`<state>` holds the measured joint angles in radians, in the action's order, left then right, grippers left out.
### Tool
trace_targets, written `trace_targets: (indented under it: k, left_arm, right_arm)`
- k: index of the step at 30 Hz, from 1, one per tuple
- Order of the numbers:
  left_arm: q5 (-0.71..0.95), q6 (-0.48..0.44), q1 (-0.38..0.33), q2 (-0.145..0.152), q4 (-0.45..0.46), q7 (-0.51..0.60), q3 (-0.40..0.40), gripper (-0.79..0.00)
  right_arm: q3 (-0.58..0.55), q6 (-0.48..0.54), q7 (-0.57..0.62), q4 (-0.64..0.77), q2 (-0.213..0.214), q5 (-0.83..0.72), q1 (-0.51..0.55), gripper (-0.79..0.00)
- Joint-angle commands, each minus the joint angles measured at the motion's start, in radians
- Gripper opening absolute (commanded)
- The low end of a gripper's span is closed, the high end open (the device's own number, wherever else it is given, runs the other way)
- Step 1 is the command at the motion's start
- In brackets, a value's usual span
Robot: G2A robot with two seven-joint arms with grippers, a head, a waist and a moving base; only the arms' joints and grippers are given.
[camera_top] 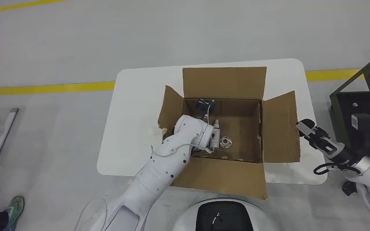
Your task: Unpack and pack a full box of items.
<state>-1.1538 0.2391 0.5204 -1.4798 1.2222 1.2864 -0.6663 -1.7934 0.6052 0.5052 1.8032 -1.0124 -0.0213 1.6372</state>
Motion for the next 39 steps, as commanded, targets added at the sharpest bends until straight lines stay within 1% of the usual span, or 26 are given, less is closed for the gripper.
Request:
trace_targets:
  k: [1, 14, 28, 29, 30, 31, 32, 33, 34, 36, 37, 39]
  left_arm:
    - [-0.007, -0.002, -0.002, -0.005, -0.013, -0.001, 0.005, 0.000]
    - [-0.037, -0.002, -0.009, -0.038, -0.106, -0.013, 0.011, 0.000]
    - [-0.051, -0.024, -0.016, -0.068, -0.166, -0.020, 0.003, 0.000]
    - [-0.052, -0.025, -0.017, -0.070, -0.170, -0.021, 0.002, -0.025]
    - [-0.053, -0.026, -0.017, -0.072, -0.174, -0.020, 0.001, -0.077]
    - [-0.055, -0.027, -0.017, -0.074, -0.177, -0.020, 0.000, -0.240]
    - [-0.056, -0.028, -0.017, -0.076, -0.180, -0.021, -0.001, -0.305]
    - [-0.058, -0.028, -0.016, -0.077, -0.183, -0.020, -0.002, -0.348]
    - [-0.060, -0.029, -0.016, -0.079, -0.186, -0.020, -0.003, -0.428]
    - [-0.064, -0.028, -0.015, -0.082, -0.191, -0.023, -0.006, -0.563]
    - [-0.065, -0.028, -0.014, -0.083, -0.194, -0.024, -0.008, -0.591]
    - [-0.066, -0.028, -0.012, -0.085, -0.196, -0.026, -0.013, -0.785]
  right_arm:
    - [0.001, 0.001, 0.000, -0.001, 0.000, 0.001, -0.001, -0.785]
    - [0.004, 0.001, 0.003, -0.016, -0.001, 0.001, -0.009, -0.785]
    - [0.006, -0.001, 0.010, -0.029, -0.001, 0.003, -0.017, -0.785]
    - [0.006, -0.001, 0.010, -0.029, -0.001, 0.004, -0.018, -0.785]
    - [0.006, -0.002, 0.011, -0.030, -0.001, 0.003, -0.018, -0.785]
    - [0.006, -0.003, 0.012, -0.030, -0.001, 0.002, -0.018, -0.785]
    - [0.005, -0.004, 0.013, -0.031, -0.001, 0.003, -0.019, -0.785]
    - [0.005, -0.004, 0.014, -0.031, -0.001, 0.003, -0.019, -0.785]
    - [0.005, -0.004, 0.014, -0.032, -0.001, 0.003, -0.019, -0.785]
    - [0.005, -0.005, 0.015, -0.032, -0.001, 0.002, -0.019, -0.785]
    - [0.005, -0.004, 0.016, -0.033, -0.001, 0.002, -0.019, -0.785]
    - [0.004, -0.004, 0.014, -0.034, -0.002, 0.002, -0.018, -0.785]
